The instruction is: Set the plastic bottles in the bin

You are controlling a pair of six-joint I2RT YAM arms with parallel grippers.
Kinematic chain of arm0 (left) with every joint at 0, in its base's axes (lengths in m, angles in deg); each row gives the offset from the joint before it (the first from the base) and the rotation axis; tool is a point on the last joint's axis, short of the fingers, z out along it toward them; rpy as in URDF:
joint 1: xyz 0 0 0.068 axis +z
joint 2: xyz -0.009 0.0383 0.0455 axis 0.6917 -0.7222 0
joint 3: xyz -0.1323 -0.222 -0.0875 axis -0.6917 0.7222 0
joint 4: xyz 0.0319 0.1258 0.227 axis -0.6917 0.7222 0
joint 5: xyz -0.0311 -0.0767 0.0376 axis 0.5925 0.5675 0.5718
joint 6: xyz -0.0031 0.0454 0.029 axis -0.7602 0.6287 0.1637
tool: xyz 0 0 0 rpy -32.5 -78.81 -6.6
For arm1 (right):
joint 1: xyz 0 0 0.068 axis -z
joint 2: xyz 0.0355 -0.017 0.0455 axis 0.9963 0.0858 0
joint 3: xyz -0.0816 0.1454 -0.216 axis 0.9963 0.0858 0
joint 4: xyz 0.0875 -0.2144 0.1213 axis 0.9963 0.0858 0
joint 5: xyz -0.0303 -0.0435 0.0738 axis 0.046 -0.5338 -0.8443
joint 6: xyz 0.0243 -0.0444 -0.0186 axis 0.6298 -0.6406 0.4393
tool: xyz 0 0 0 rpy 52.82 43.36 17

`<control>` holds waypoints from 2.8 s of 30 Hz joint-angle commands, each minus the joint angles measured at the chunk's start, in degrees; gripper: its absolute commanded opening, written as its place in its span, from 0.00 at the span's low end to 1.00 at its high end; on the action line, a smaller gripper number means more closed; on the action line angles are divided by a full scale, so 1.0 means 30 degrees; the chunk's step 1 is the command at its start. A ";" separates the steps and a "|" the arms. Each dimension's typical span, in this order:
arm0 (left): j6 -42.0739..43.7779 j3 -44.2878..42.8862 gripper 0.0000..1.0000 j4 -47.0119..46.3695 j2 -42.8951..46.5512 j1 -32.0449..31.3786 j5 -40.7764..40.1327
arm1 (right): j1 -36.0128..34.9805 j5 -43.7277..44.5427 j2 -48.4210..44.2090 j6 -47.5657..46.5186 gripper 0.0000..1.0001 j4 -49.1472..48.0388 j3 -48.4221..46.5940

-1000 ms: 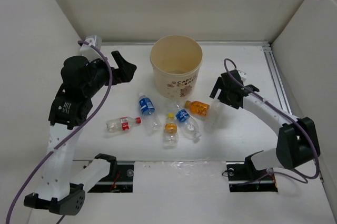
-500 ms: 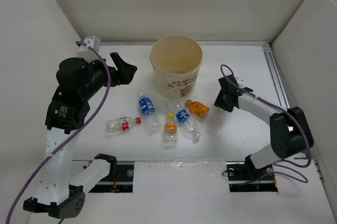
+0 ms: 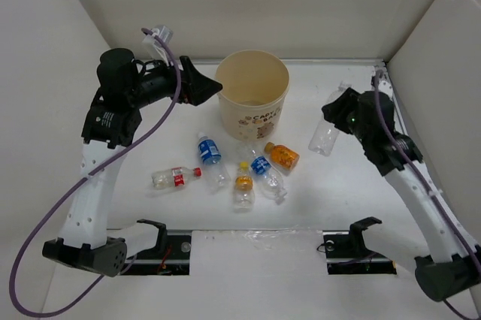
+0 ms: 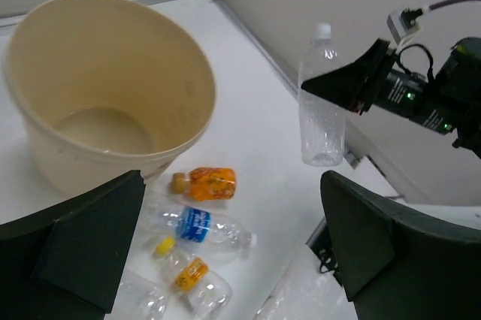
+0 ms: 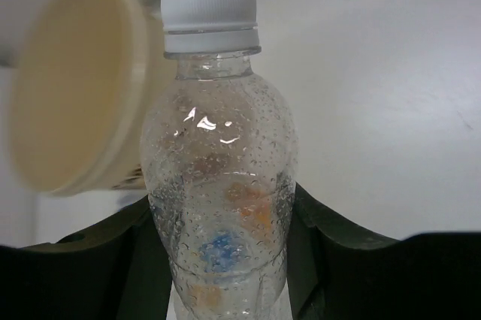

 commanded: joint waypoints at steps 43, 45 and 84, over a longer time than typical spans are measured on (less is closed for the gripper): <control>-0.3681 0.3418 0.14 -1.3069 -0.0996 -0.0019 0.0358 | -0.4270 -0.9928 0.7415 -0.0006 1.00 -1.4564 -0.9449; -0.3269 0.2917 0.14 -1.3069 -0.2483 -0.0019 -0.0668 | -0.2539 -0.9014 0.5226 -0.1089 1.00 -1.3012 -0.7400; -0.1333 0.0069 1.00 -0.9028 -0.3175 -0.2012 -0.2314 | -0.8450 0.3618 0.7818 -0.5427 1.00 0.0267 0.1250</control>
